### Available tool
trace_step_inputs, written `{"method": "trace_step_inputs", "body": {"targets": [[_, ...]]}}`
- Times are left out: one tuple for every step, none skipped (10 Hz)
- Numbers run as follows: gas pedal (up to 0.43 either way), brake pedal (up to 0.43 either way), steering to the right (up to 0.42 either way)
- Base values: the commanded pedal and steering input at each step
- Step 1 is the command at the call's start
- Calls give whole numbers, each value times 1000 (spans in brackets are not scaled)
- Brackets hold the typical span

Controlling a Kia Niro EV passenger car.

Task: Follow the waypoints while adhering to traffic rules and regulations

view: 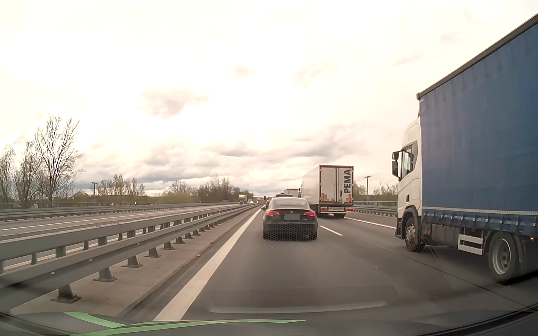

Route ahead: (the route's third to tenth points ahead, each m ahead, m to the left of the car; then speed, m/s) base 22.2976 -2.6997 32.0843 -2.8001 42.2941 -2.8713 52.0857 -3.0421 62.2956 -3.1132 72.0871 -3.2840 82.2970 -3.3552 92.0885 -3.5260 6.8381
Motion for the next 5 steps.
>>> {"method": "trace_step_inputs", "body": {"targets": [[47,0,1],[47,0,1],[47,0,0],[47,0,0],[47,0,0]]}}
